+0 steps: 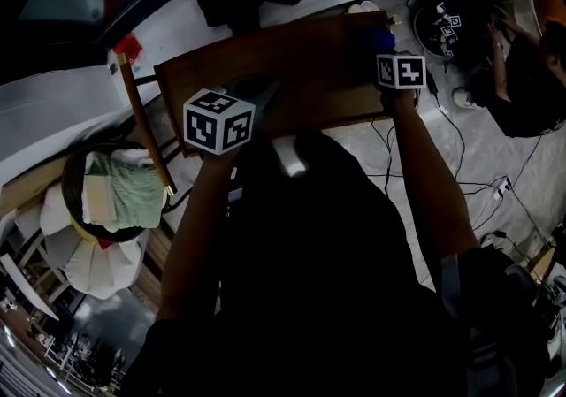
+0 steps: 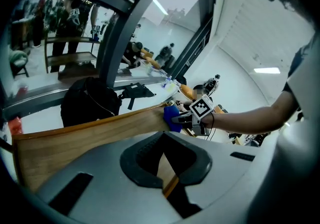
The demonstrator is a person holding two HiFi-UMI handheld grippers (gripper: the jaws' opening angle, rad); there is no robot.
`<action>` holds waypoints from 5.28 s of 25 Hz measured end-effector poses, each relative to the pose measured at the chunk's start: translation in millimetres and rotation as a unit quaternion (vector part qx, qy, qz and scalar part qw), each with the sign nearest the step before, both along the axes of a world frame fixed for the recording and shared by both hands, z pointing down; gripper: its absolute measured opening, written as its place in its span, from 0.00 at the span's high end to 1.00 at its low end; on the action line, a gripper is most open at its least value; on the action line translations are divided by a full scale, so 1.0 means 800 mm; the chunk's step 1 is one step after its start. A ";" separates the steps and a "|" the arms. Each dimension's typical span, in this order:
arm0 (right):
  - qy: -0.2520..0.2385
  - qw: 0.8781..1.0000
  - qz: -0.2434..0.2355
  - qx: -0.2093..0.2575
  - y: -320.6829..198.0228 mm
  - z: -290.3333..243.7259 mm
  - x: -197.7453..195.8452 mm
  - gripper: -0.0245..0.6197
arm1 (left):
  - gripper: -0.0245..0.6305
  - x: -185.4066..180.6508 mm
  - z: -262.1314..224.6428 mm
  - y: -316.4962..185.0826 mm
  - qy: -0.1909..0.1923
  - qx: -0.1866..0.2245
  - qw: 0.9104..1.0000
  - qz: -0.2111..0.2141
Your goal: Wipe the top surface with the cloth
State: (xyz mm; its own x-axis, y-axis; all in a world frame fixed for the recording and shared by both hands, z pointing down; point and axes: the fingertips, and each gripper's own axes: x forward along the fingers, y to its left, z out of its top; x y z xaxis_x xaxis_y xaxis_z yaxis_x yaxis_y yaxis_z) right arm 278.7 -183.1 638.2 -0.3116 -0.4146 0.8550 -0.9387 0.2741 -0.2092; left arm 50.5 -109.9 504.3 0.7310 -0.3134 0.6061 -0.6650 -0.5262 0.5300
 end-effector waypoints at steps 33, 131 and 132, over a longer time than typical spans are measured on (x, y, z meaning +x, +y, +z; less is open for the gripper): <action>-0.157 0.958 -0.239 -0.029 0.176 0.022 -0.684 0.87 | 0.95 -0.397 0.012 0.109 -0.001 -0.006 0.994 -0.105; -0.192 0.935 -0.292 -0.068 0.226 0.016 -0.668 0.87 | 0.95 -0.388 0.024 0.141 -0.021 -0.029 0.993 -0.116; -0.174 0.933 -0.308 -0.065 0.227 0.020 -0.669 0.87 | 0.95 -0.388 0.025 0.142 -0.021 -0.029 0.993 -0.113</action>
